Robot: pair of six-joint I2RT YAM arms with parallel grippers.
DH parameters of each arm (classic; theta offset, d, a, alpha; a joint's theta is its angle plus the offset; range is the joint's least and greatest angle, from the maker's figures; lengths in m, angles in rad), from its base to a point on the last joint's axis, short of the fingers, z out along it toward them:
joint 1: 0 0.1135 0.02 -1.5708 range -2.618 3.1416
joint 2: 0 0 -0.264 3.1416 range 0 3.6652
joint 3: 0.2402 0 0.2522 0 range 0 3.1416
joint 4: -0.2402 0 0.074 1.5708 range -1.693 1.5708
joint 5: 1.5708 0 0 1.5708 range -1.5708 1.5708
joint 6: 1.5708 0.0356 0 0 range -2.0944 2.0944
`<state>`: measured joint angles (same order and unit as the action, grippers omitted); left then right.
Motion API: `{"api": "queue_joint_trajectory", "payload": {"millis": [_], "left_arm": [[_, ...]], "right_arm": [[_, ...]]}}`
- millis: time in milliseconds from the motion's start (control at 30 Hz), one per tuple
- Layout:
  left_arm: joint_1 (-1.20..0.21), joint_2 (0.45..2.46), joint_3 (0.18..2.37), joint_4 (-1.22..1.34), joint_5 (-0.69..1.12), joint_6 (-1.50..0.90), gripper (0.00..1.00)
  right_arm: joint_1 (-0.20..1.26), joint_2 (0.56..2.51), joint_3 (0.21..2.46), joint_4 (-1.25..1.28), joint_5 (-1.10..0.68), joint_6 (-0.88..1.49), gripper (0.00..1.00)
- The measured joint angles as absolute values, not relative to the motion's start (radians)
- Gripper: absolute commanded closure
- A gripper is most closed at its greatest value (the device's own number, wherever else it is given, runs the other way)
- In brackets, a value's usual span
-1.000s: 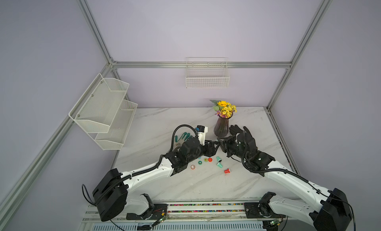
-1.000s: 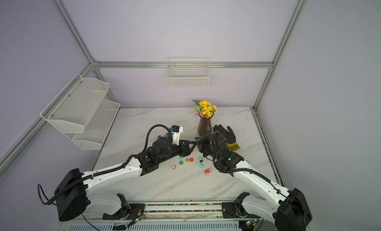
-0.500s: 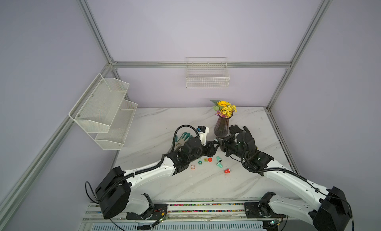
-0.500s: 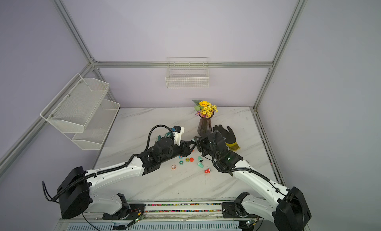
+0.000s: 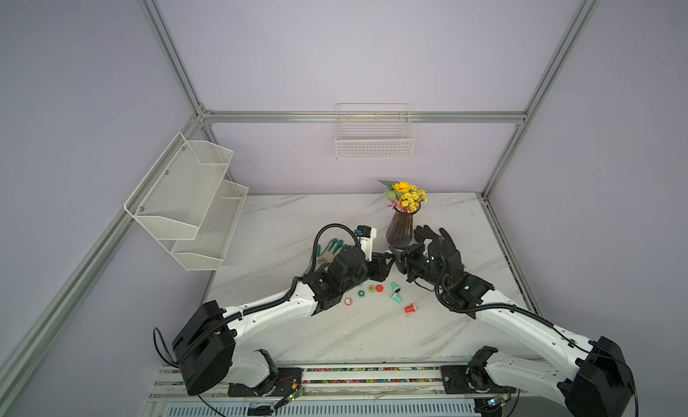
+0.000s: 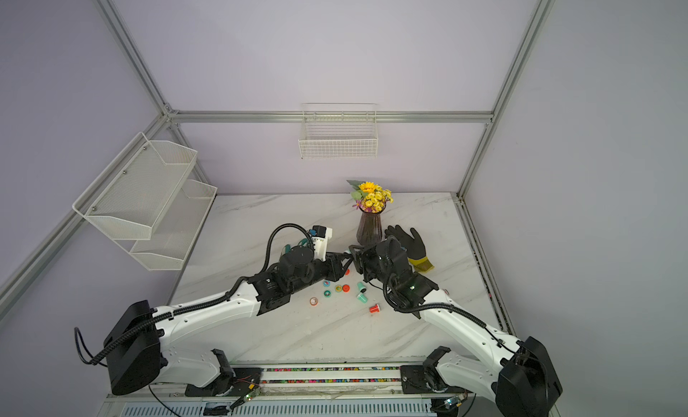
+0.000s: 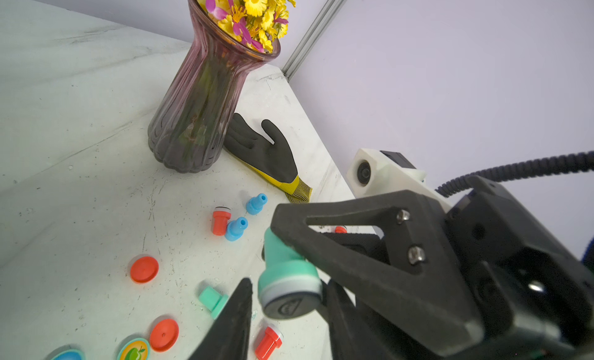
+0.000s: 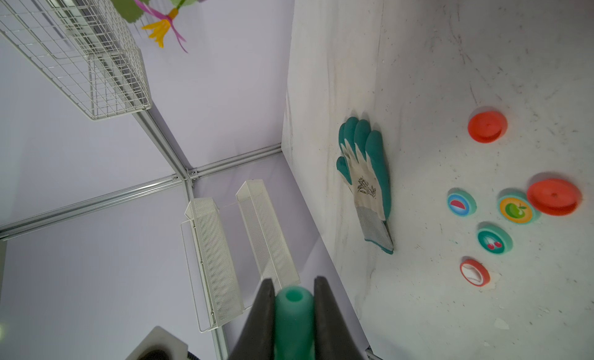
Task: Close the stamp cap
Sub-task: Pick up the stamp from the center of the board.
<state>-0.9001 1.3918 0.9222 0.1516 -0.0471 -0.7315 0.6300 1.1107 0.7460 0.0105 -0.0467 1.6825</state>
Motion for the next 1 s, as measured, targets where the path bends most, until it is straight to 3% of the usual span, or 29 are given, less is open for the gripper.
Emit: {"api": "queue_joint_trajectory", "payload": {"millis": [100, 200, 267, 333, 400, 667, 767, 833, 933, 1000], "left_arm": [[-0.901, 1.397, 0.923, 0.150, -0.050, -0.731, 0.72], [-0.906, 1.401, 0.923, 0.149, -0.056, -0.724, 0.75], [-0.906, 1.402, 0.923, 0.149, -0.058, -0.720, 0.70], [-0.906, 1.402, 0.923, 0.149, -0.059, -0.711, 0.58], [-0.905, 1.402, 0.922, 0.146, -0.073, -0.709, 0.57], [-0.908, 1.402, 0.921, 0.165, -0.078, -0.684, 0.76], [-0.908, 1.399, 0.916, 0.174, -0.079, -0.660, 0.79], [-0.907, 1.391, 0.908, 0.184, -0.079, -0.640, 0.80], [-0.905, 1.365, 0.888, 0.194, -0.076, -0.598, 0.81], [-0.905, 1.343, 0.879, 0.200, -0.069, -0.559, 0.81]], "right_arm": [[0.630, 1.111, 0.736, 0.015, -0.048, 1.683, 1.00], [0.630, 1.109, 0.727, 0.022, -0.047, 1.684, 1.00], [0.630, 1.109, 0.721, 0.032, -0.047, 1.686, 1.00], [0.630, 1.109, 0.718, 0.039, -0.049, 1.686, 1.00], [0.630, 1.108, 0.715, 0.049, -0.051, 1.689, 1.00], [0.628, 1.111, 0.714, 0.066, -0.053, 1.690, 1.00], [0.628, 1.111, 0.714, 0.070, -0.053, 1.689, 1.00], [0.628, 1.111, 0.713, 0.081, -0.057, 1.682, 0.90], [0.630, 1.106, 0.705, 0.109, -0.078, 1.666, 0.61], [0.632, 1.096, 0.696, 0.128, -0.099, 1.638, 0.48]]}}
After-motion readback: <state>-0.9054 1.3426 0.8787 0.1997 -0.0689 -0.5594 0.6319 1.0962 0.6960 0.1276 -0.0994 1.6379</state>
